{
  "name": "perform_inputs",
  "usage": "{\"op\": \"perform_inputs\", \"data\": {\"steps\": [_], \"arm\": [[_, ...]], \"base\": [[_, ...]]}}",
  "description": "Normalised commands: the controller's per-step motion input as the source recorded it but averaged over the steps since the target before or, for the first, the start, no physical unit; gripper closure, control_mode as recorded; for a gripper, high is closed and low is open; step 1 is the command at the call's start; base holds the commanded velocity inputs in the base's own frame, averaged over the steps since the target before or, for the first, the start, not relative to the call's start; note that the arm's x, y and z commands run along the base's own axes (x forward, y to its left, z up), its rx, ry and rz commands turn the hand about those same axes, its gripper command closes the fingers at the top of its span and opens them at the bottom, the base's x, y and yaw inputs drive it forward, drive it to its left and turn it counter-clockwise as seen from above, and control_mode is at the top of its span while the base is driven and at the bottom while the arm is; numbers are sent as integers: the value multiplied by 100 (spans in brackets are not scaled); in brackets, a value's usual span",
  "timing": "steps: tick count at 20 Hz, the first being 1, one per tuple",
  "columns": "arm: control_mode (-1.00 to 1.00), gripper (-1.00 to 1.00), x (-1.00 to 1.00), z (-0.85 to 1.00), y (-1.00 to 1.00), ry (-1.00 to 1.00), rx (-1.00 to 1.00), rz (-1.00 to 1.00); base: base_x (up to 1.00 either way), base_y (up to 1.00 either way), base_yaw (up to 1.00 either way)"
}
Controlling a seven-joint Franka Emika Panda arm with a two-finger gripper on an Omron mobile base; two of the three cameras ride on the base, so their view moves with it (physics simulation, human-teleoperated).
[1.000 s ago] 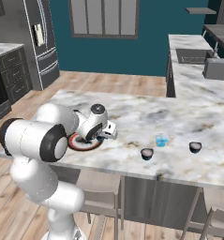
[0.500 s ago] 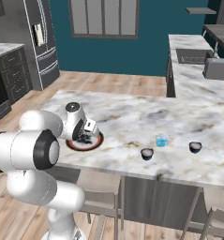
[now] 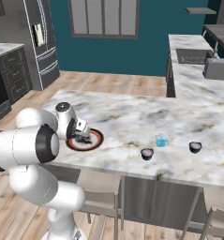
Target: Place two yogurt containers on each plate.
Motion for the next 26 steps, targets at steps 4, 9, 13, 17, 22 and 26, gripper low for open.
{"op": "perform_inputs", "data": {"steps": [4,9,13,17,22,26], "arm": [[-100,100,23,-30,15,4,0,0],[-100,-100,15,-18,-3,4,0,0],[-100,-100,0,4,-1,0,0,0],[-100,-100,0,11,0,0,0,0],[-100,-100,0,14,-1,2,0,0],[-100,-100,-18,59,-34,-2,0,0]], "base": [[0,0,0],[0,0,0],[0,0,0],[0,0,0],[0,0,0],[0,0,0]]}}
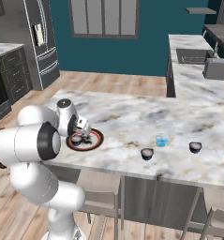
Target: Place two yogurt containers on each plate.
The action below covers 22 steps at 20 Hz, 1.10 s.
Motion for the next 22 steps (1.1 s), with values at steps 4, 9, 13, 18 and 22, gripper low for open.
{"op": "perform_inputs", "data": {"steps": [4,9,13,18,22], "arm": [[-100,-100,-56,34,-80,0,0,-1],[-100,-100,-59,23,-99,8,0,-2],[-100,-100,-49,15,-100,23,0,-9],[-100,-100,-32,7,-100,30,0,-14],[-100,-100,-8,0,-100,22,-3,-8]], "base": [[0,0,0],[0,0,0],[0,0,0],[0,0,0],[0,0,0]]}}
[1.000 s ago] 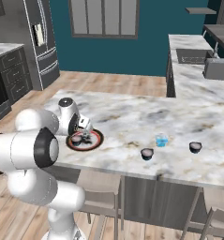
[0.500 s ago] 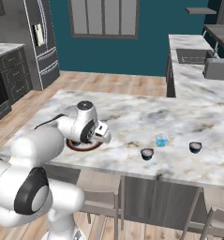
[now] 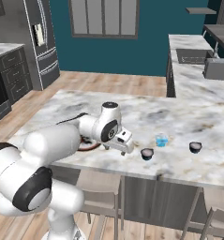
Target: Place two yogurt containers on each plate.
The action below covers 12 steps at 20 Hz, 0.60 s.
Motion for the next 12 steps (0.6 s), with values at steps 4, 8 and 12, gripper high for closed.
{"op": "perform_inputs", "data": {"steps": [4,8,12], "arm": [[-100,-100,0,0,-100,12,-2,-11],[-100,-100,7,-3,-82,0,0,-11],[-100,-100,16,-16,-33,-19,4,-1]], "base": [[0,0,0],[0,0,0],[0,0,0]]}}
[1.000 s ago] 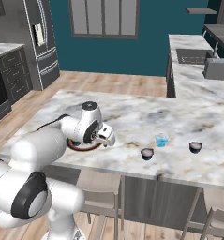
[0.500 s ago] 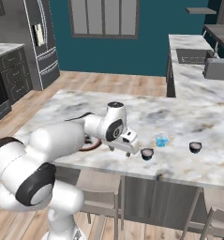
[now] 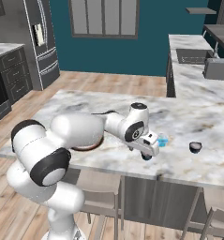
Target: Place two yogurt containers on each plate.
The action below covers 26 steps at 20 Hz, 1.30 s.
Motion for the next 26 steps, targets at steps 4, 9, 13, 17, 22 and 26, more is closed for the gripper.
{"op": "perform_inputs", "data": {"steps": [4,9,13,17,22,26], "arm": [[-100,-100,32,-25,-23,-25,2,0],[-100,-100,41,-22,-11,-9,2,0],[-100,-100,41,-3,0,7,0,0],[-100,-100,36,-9,-6,11,0,0],[-100,-100,23,-27,-10,5,0,0],[-100,-100,5,-25,-19,0,0,0]], "base": [[0,0,0],[0,0,0],[0,0,0],[0,0,0],[0,0,0],[0,0,0]]}}
